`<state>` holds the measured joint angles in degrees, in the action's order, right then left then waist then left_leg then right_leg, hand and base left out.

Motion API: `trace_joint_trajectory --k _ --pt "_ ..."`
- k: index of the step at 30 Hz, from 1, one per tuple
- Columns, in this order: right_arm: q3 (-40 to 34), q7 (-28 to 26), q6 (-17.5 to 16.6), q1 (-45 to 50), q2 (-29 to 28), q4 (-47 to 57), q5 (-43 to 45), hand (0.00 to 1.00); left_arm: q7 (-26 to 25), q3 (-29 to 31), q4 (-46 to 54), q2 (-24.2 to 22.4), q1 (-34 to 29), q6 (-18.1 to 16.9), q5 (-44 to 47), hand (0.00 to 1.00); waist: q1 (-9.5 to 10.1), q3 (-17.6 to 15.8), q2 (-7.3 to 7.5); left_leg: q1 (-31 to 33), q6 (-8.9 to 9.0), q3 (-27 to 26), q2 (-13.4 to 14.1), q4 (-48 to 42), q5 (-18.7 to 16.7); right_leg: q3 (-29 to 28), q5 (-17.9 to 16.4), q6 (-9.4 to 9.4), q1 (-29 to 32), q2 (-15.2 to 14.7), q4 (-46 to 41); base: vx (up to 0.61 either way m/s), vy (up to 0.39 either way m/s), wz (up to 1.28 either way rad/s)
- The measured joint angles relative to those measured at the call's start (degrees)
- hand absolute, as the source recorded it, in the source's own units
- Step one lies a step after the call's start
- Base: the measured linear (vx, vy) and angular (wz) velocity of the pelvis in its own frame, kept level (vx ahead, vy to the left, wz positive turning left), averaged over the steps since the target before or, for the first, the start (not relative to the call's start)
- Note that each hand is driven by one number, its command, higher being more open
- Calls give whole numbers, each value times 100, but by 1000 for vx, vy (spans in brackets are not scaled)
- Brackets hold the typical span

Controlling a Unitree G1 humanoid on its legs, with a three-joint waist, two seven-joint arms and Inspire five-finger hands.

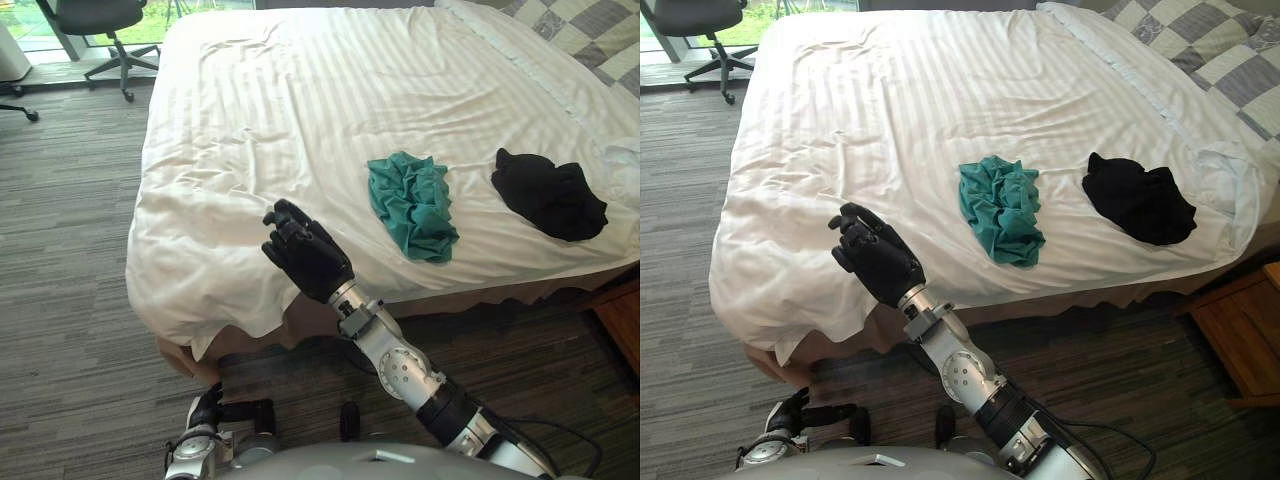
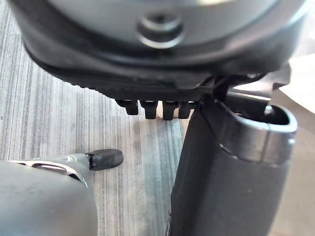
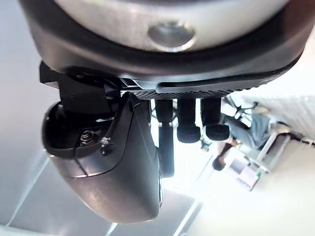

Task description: Tidy up the quilt and then pick up the clothes from the bed and put them into the laundry hamper

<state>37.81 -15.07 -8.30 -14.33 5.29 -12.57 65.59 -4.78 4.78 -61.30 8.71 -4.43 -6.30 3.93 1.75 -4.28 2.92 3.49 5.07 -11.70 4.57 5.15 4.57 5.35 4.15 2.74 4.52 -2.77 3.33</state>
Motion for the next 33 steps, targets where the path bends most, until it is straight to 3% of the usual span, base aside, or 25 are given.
trace_joint_trajectory --k 3,7,11,16,19,23,24,29,30,33 --pt "-39 222 4 -559 -226 -770 -237 0 1 -53 9 -14 112 4 1 100 146 -61 -61 356 -59 97 2 -3 127 92 100 -24 311 0 -6 -2 -5 16" --pt "-741 652 -3 -1900 -603 -1894 -884 0 8 -53 179 -173 533 1 17 100 372 -714 -252 894 -86 443 -7 -23 370 401 267 -75 679 -1 1 -73 12 38" --pt "-1634 892 -27 -2765 -579 -2615 -1144 0 23 -40 335 -183 687 -2 16 100 517 -1154 -414 1357 -108 650 -23 -25 545 587 392 -113 1021 0 57 -77 9 24" --pt "-2639 857 -230 -3299 -575 -3157 -1604 0 134 -33 379 -242 695 -39 17 100 587 -1394 -578 1623 -147 661 -72 -18 638 596 474 -93 1251 -45 107 -70 31 4" --pt "-3170 857 -361 -3099 -848 -3144 -1651 0 146 48 461 -323 721 -118 14 100 585 -1395 -572 1607 -125 575 -115 -4 613 586 459 -52 1240 -94 108 -49 43 0" --pt "-3524 718 -433 -2437 -1158 -2735 -1532 0 179 75 444 -415 889 -25 15 100 512 -1383 -464 1480 -214 408 -196 -8 558 517 492 26 1150 -193 114 -17 61 -10" --pt "-3679 648 -286 -2132 -1212 -2721 -1460 0 213 77 441 -444 908 57 15 100 414 -1321 -316 1284 -260 268 -237 -3 504 401 479 90 1011 -242 114 13 68 -27" --pt "-4212 594 85 -1218 -1406 -2728 -1460 0 390 213 437 -465 910 173 54 100 354 -925 165 807 -313 -335 -261 0 282 -2 449 183 755 -312 116 54 36 -46" --pt "-4423 594 245 -1057 -1415 -2950 -1465 0 452 312 437 -464 905 174 79 100 245 -826 268 624 -335 -501 -268 0 211 -127 441 195 643 -324 113 85 16 -43" --pt "-4841 611 462 -911 -1340 -3461 -1578 0 540 449 434 -457 921 224 99 100 92 -600 338 398 -308 -802 -274 1 118 -409 447 207 568 -324 113 74 5 -51"
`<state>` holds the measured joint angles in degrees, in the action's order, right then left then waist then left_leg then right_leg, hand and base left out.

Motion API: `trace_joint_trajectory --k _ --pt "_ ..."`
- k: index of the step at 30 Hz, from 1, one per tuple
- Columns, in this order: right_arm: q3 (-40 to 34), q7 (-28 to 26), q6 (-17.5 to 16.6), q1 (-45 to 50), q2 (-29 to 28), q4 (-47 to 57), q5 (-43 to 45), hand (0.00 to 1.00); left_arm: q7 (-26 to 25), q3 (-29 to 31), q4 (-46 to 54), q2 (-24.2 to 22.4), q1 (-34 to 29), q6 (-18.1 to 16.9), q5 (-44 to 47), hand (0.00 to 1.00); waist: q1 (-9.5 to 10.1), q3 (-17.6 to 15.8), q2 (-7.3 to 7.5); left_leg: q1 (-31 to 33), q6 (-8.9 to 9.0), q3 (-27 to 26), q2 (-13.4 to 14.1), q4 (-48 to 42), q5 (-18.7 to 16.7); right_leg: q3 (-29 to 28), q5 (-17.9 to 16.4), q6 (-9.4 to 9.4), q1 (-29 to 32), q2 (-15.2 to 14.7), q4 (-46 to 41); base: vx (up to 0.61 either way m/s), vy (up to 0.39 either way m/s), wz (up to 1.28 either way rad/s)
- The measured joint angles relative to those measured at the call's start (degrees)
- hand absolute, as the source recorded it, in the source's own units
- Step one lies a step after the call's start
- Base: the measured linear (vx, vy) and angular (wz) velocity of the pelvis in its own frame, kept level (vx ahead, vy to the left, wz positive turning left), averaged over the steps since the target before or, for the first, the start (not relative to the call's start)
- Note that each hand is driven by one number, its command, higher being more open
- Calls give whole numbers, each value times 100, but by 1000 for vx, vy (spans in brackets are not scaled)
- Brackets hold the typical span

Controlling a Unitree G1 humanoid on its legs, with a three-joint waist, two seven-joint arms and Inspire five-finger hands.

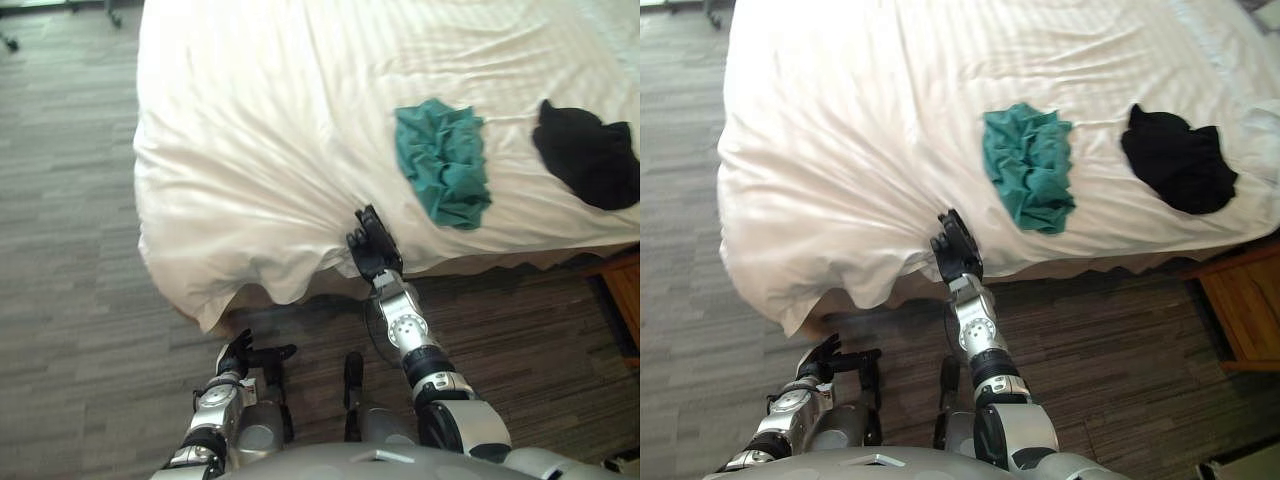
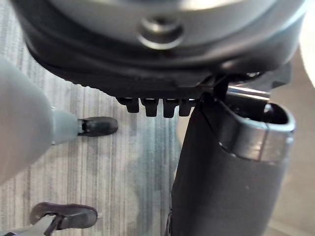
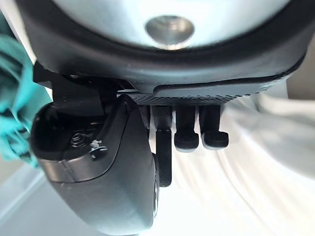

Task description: Tidy up the quilt and then pick up the clothes from the bed and put them into the laundry hamper

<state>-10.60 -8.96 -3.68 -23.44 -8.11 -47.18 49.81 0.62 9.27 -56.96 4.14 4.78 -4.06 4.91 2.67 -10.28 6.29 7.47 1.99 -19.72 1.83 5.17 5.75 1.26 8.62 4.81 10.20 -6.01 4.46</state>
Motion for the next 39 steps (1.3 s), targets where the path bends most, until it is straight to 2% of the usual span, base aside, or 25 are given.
trace_joint_trajectory --k 3,6,7,10,13,16,18,19,20,21,22,23,24,26,27,29,30,31,32,33,34,37,39 --pt "-601 167 14 204 126 -412 -237 0 39 52 -13 -11 -13 30 0 100 -70 72 -65 -221 -1 -81 -3 1 -84 -76 -51 27 -174 9 0 64 -6 -20" --pt "-1307 668 -55 1022 304 -623 -398 0 42 73 -130 -15 -82 50 -1 100 -159 222 -133 -382 46 -90 -2 4 -171 -94 -150 22 -322 17 0 92 1 -6" --pt "-1380 773 -57 1499 451 -734 -447 100 43 62 -195 -11 -157 54 -1 100 -167 294 -145 -428 76 -95 -3 4 -221 -108 -199 21 -360 19 0 86 4 -9" --pt "-1383 962 -6 2399 793 -1191 -612 100 44 -27 -353 67 -316 88 -5 100 -358 362 -160 -554 77 -169 -14 2 -295 -230 -240 40 -411 21 -1 121 6 -23" --pt "-1349 967 22 2705 853 -1287 -689 100 48 -114 -396 129 -332 137 -59 100 -466 371 -177 -650 66 -248 -21 0 -345 -329 -239 38 -457 26 -2 45 0 -18" --pt "-1185 932 79 2829 785 -1288 -962 100 82 -234 -386 215 -320 138 -86 100 -457 386 -213 -829 84 -340 -22 -4 -396 -426 -241 40 -585 34 -2 14 -3 -17" --pt "-987 854 90 2782 788 -1271 -1418 100 82 -185 -374 231 -430 132 -85 100 -435 383 -243 -959 61 -397 -44 -271 -563 -674 -237 35 -677 25 -9 -17 23 -37" --pt "-937 838 91 2745 782 -1275 -1563 100 85 -130 -359 242 -455 128 -84 100 -421 377 -211 -764 -60 -156 -57 -751 -769 -757 -239 32 -663 -2 -45 -94 -22 -68" --pt "-791 833 90 2629 888 -1274 -1869 100 75 -49 -288 204 -580 87 -78 100 -320 372 -262 -116 -196 1390 -51 -2103 -1355 -1083 -249 51 -495 45 -194 -103 3 -93" --pt "-652 830 84 2590 1013 -1278 -2064 100 60 -26 -260 146 -621 67 -78 100 -221 346 -339 55 -90 2097 -73 -2561 -1630 -1254 -277 104 -440 129 -237 -165 103 -161" --pt "-342 829 80 2536 1307 -1282 -2524 100 30 30 -235 -6 -770 71 9 100 -94 350 -696 151 198 3240 -70 -3085 -2210 -1605 -250 160 -377 415 -247 -182 294 -169" --pt "-136 840 72 2503 1501 -1267 -3066 100 -19 -20 -271 -28 -803 75 -10 100 -63 353 -900 135 289 3751 -124 -3323 -2675 -1862 -231 189 -278 580 -285 -203 319 -157" --pt "-56 878 84 2506 1517 -1268 -3387 100 -36 -45 -269 10 -802 70 -31 100 -76 340 -861 145 230 3721 -197 -3417 -2739 -2009 -235 193 -215 576 -332 -218 304 -110" --pt "-7 903 122 2662 1491 -1189 -4389 100 -40 -167 -256 180 -801 38 -108 100 -165 359 -646 187 52 3469 -446 -3548 -2862 -2333 -265 195 -24 497 -321 -252 302 -117" --pt "-10 883 177 2743 1440 -1053 -4852 100 -35 -151 -215 281 -796 33 -135 100 -123 332 -504 234 -117 3027 -505 -3599 -2859 -2756 -391 17 190 490 -313 -238 286 -168" --pt "9 888 202 2719 1398 -1054 -5090 100 -43 -171 -221 315 -800 30 -293 100 -107 286 -417 208 -268 2455 -365 -3371 -2639 -2665 -737 -484 336 429 -246 -181 189 -195" --pt "60 905 214 2674 1368 -1094 -5192 100 -55 -291 -219 411 -861 12 -541 100 -78 213 -436 109 -375 1822 -201 -3083 -2467 -1854 -643 -365 647 388 -413 -156 140 -230" --pt "121 909 221 2669 1371 -1104 -5197 100 -69 -301 -234 423 -868 9 -732 100 -91 202 -430 13 -455 1405 -101 -2850 -2340 -791 -586 -297 816 302 -761 -150 191 -255" --pt "133 920 217 2706 1398 -1093 -5189 100 -70 -294 -289 420 -874 20 -880 100 -120 191 -456 -179 -492 974 -34 -2538 -2188 416 -661 -399 842 158 -1341 -94 189 -228" --pt "153 956 217 2732 1410 -1104 -5185 100 -71 -305 -324 413 -873 27 -1005 100 -131 172 -481 -367 -524 561 3 -2270 -2052 1096 -747 -488 655 15 -1865 -90 166 -199" --pt "185 969 206 2752 1426 -1101 -5187 100 -79 -349 -325 415 -858 43 -1005 100 -159 164 -505 -442 -539 328 25 -2180 -2025 1278 -777 -525 442 -71 -2201 -81 78 -149" --pt "231 952 212 2764 1523 -1153 -5181 100 -79 -408 -323 424 -694 34 -1005 100 -165 101 -610 -516 -535 -229 229 -2202 -1987 1295 -1543 -480 -64 -218 -2789 -154 -20 -110" --pt "219 956 212 2759 1528 -1171 -5177 100 -71 -429 -325 425 -710 38 -1004 100 -178 97 -630 -592 -467 -483 326 -2181 -1941 1294 -1766 -471 -248 -384 -3028 -161 -141 -72"
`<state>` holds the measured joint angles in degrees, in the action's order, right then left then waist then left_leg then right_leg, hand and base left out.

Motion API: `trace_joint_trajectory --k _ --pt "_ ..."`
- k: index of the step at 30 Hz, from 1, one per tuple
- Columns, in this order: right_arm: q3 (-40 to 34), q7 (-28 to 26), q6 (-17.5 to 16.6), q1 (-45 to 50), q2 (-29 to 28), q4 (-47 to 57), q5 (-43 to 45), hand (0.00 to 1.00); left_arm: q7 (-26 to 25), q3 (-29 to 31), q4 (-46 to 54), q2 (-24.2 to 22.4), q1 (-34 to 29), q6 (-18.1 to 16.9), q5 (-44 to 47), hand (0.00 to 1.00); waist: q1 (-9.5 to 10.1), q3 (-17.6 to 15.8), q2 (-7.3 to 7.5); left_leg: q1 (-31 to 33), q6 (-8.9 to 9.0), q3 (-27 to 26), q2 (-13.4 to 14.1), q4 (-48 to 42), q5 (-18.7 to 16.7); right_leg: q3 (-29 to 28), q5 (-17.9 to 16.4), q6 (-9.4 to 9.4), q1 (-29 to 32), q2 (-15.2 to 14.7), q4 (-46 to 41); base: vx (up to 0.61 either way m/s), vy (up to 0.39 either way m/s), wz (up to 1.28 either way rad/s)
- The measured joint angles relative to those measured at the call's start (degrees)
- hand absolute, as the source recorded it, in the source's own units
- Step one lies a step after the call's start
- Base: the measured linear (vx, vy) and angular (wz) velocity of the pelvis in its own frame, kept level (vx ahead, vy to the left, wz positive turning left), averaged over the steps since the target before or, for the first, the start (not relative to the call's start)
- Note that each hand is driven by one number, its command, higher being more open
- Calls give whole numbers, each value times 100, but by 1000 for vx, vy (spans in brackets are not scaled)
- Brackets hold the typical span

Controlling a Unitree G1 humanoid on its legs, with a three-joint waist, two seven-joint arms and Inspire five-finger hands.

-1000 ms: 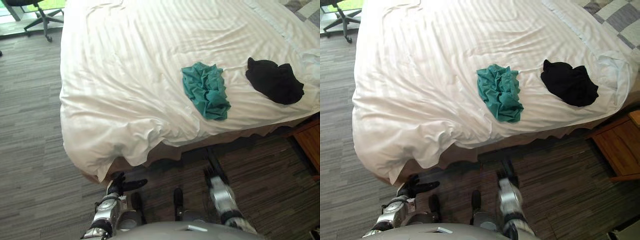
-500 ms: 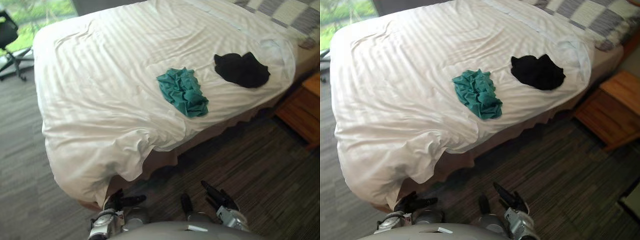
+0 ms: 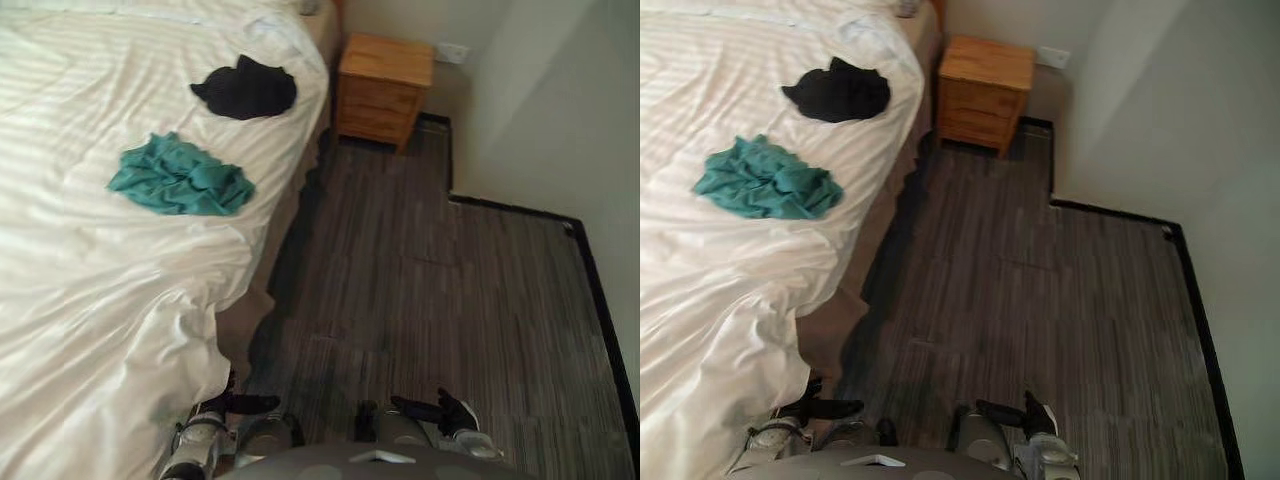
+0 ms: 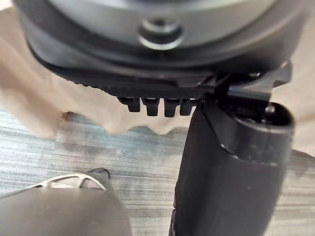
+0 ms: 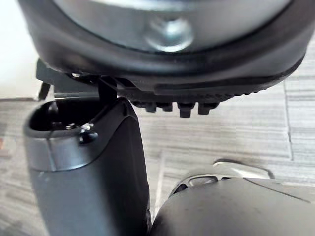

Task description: Tidy up the quilt and then pick up the clothes from the bed and put them into the laundry hamper

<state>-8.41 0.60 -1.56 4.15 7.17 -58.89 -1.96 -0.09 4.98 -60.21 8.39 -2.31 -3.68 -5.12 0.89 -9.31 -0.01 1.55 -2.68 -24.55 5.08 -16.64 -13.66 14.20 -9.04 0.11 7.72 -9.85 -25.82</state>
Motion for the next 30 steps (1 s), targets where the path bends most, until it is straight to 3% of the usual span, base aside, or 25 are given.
trace_joint_trajectory --k 1,3,4,5,7,8,10,13,15,17,23,30 --pt "1 1 0 11 0 -16 1 100 1 -32 -2 -1 -44 6 2 100 -4 0 -6 -23 34 -114 33 -20 20 -15 -57 49 -101 -109 -19 -135 -202 -72" --pt "12 -4 -6 34 -29 -114 6 100 14 -98 -1 72 -57 12 16 100 21 99 168 -1 212 -232 -22 -17 92 -151 -154 322 -169 -184 369 -109 -217 -59" --pt "-2 -3 -15 40 5 -180 9 100 34 -173 -16 49 -35 16 34 100 54 144 93 88 320 -89 -60 54 133 -303 -180 497 -303 -20 983 -114 -205 -63" --pt "-56 10 -18 48 122 -238 13 100 39 -238 12 -56 -51 -1 45 100 51 208 -76 175 345 214 -40 218 261 -404 134 505 -371 211 1536 -107 -175 -66" --pt "-95 27 -8 62 188 -366 16 100 40 -238 3 -138 -157 -1 97 100 55 313 -246 142 409 87 80 508 447 -577 602 450 -522 447 2310 -52 -143 -69" --pt "-116 50 0 82 177 -413 27 100 27 -223 3 -149 -190 -1 180 100 62 320 -258 108 461 -57 158 565 490 -715 882 401 -668 572 2735 -11 -137 -69" --pt "-152 62 1 162 142 -423 50 100 12 -157 0 -142 -231 -2 343 100 72 297 -216 120 529 -178 297 436 449 -874 1085 302 -781 704 3033 14 -146 -57" --pt "-308 105 1 225 58 -443 170 100 -26 51 -2 -158 -223 -11 763 100 71 261 -185 175 596 -41 532 9 287 -1021 1136 225 -799 892 3032 -13 -138 -39" --pt "-390 129 -2 180 105 -442 346 100 -59 183 -6 -216 -177 -20 1143 100 78 227 -154 275 605 710 458 -93 267 -1130 1159 180 -786 938 3029 -2 -111 -31" --pt "-558 168 -2 179 200 -440 485 100 -54 184 -29 -371 -84 -20 1213 100 50 181 -237 258 650 1028 336 69 296 -1097 1161 177 -772 880 3029 -1 10 7" --pt "-917 202 20 174 36 -443 562 100 30 307 -87 -502 -80 9 1248 100 62 152 -303 -245 633 1075 68 1013 610 -933 1159 210 -914 691 3029 9 32 15" --pt "-897 174 19 1 -48 -429 561 100 64 431 -113 -473 -115 12 1126 100 64 172 -297 -489 634 1190 28 1258 717 -800 1133 241 -1105 679 3027 15 5 9"
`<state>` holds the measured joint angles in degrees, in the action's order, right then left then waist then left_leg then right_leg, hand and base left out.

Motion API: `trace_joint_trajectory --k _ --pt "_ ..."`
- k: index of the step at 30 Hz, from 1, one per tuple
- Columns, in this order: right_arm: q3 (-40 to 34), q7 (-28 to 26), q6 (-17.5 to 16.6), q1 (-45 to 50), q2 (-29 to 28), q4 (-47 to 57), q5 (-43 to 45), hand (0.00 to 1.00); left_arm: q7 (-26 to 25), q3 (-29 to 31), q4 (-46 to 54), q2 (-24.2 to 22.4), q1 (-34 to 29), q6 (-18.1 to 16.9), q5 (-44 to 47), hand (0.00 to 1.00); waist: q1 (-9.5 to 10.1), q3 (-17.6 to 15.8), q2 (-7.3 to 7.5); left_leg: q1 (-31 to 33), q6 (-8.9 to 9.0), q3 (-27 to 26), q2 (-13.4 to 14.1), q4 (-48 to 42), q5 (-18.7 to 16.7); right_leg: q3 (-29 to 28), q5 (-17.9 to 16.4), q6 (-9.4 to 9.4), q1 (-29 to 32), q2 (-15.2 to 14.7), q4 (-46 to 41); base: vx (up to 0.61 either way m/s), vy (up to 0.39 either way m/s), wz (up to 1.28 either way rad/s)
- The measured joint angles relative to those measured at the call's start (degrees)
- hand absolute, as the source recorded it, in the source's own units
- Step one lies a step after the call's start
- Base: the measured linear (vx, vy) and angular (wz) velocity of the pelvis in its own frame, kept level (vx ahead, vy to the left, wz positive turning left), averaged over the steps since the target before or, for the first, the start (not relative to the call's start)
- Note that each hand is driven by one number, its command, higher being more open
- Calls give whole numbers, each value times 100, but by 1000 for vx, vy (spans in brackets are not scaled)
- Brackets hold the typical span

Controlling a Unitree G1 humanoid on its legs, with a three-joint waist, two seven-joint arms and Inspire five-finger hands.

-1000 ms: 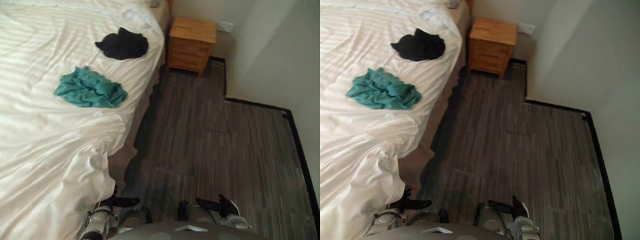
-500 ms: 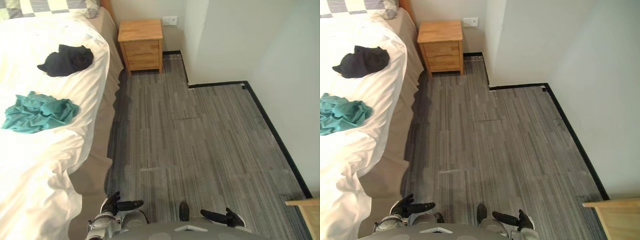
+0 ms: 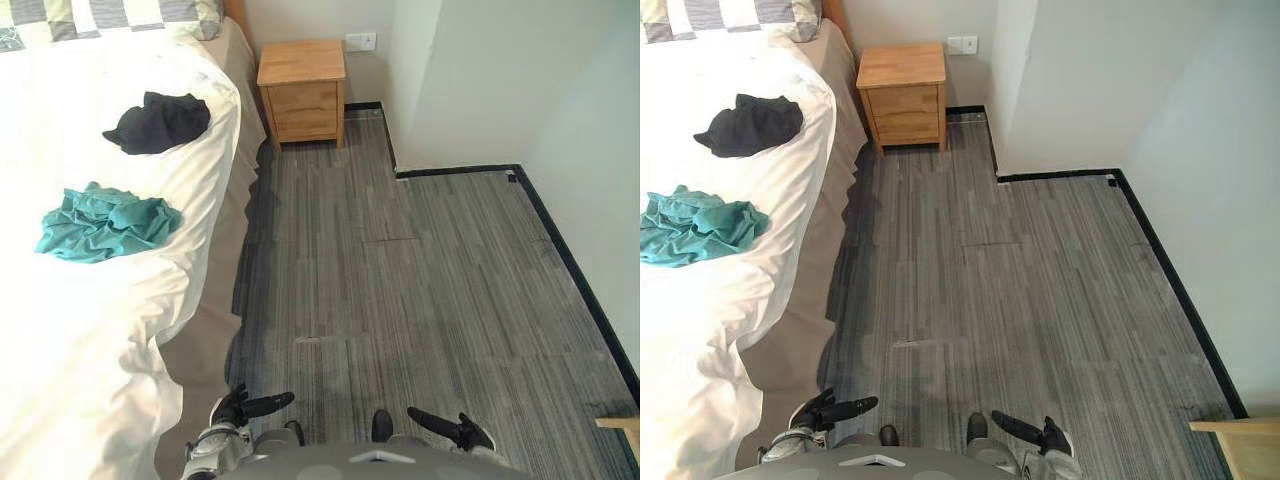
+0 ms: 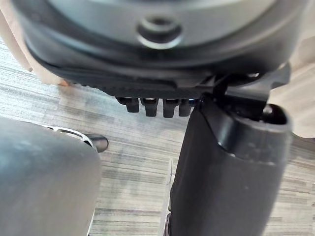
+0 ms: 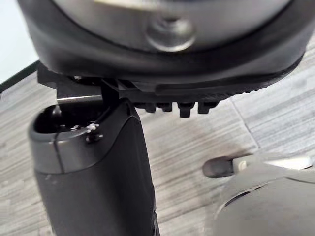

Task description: Tidy up the quilt and then pick up the clothes from the bed and put them into the laundry hamper

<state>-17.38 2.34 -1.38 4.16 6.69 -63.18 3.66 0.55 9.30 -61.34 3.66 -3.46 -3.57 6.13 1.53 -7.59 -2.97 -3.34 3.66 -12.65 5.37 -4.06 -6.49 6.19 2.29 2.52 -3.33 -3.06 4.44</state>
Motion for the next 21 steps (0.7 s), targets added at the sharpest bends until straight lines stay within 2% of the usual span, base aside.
trace_joint_trajectory --k 1,2,7,12,15,18,21 --pt "4 -3 0 -20 0 0 0 100 1 -8 -2 5 -2 3 -3 100 -1 2 4 -31 0 1 -5 39 18 1 0 0 -15 -1 0 0 0 0" --pt "895 -27 -66 -63 -58 15 177 100 13 -446 -106 80 -53 1 -3 100 -42 350 195 -415 -62 147 -225 633 328 131 -135 56 -116 -93 -129 0 0 0" --pt "881 -28 -66 -58 -59 15 178 100 12 -442 -106 80 -53 1 -3 100 -53 348 196 -419 -62 141 -225 633 328 123 -135 56 -101 -92 -130 0 0 0" --pt "687 7 -62 -53 -108 53 180 100 -107 -397 -111 62 -54 0 -3 100 -134 285 198 -524 -62 9 -213 625 299 -43 -164 60 -106 -75 -240 -7 3 -14" --pt "515 113 -55 -24 -200 113 236 100 -215 -367 -115 48 -64 0 0 100 -198 240 247 -551 -76 -37 -216 586 277 -105 -245 60 -34 -83 -433 -32 8 -9" --pt "434 212 -21 30 -247 146 239 100 -381 -140 -108 -47 -56 -7 5 100 -189 191 318 -555 -75 -47 -218 540 247 -98 -298 50 15 -102 -519 -47 3 -2" --pt "425 329 -14 185 -237 150 239 100 -464 98 -92 -140 -63 -11 -4 100 -187 185 322 -490 -22 84 -188 474 137 57 -427 41 -10 -134 -523 3 -14 24"
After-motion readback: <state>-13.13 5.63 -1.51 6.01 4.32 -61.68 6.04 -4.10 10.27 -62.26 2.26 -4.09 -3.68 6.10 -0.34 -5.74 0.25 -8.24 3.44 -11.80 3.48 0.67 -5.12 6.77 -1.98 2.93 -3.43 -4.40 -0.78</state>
